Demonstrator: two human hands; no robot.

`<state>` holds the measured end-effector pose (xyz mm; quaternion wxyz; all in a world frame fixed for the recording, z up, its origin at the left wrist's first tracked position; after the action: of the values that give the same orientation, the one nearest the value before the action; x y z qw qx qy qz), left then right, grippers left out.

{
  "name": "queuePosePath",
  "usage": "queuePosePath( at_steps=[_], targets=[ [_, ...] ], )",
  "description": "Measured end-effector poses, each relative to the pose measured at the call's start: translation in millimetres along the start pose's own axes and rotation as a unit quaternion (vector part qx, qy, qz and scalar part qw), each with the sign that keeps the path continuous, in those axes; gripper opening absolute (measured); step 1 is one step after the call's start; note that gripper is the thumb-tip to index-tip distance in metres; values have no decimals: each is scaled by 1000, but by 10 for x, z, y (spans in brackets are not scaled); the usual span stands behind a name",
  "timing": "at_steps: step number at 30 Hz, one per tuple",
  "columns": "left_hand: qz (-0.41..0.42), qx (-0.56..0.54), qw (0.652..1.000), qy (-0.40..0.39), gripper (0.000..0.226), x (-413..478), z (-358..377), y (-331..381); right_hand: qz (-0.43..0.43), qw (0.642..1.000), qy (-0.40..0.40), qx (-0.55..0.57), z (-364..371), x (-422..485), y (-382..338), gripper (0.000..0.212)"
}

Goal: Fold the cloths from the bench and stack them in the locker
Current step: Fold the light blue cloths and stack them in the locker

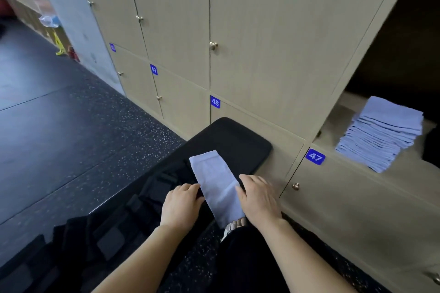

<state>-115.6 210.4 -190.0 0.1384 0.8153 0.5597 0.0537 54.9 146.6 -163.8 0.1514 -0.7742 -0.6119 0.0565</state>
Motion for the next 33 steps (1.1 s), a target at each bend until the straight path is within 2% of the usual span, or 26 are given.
queuePosePath(
  at_steps=[9, 14, 16, 23, 25, 27, 30, 33],
  targets=[
    [-84, 52, 995, 7, 29, 302, 521, -103, 43, 997, -63, 8, 636, 441, 261, 13],
    [-127, 76, 988, 39, 31, 329, 582, -80, 102, 991, -83, 30, 816, 581, 406, 33],
    [-141, 74, 987, 33, 31, 343, 576, -69, 127, 987, -85, 53, 875, 611, 443, 35],
    [-167, 10, 985, 30, 25, 346, 575, -50, 173, 976, -78, 109, 945, 660, 479, 15],
    [-167, -41, 984, 42, 21, 331, 526, -64, 194, 966, -54, 160, 902, 652, 491, 9],
    [-169, -143, 974, 51, 17, 308, 454, -70, 209, 950, -23, 232, 818, 631, 484, 7],
    [-184, -323, 925, 72, 19, 281, 269, -55, 211, 914, 18, 346, 585, 575, 448, 12],
    [-170, -407, 891, 106, 15, 249, -32, 10, 198, 872, 68, 442, 255, 493, 407, 8]
  ],
)
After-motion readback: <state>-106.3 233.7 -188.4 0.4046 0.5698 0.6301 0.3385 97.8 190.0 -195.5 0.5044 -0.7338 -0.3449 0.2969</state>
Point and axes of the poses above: each hand's wrist, its own x-axis towards the middle knuckle, its own z-axis out of the palm, y = z × x, the point moved 6 cm from there along x, towards the middle knuckle, and after that the axes turned 5 degrees about -z, right-handed, at the moved point
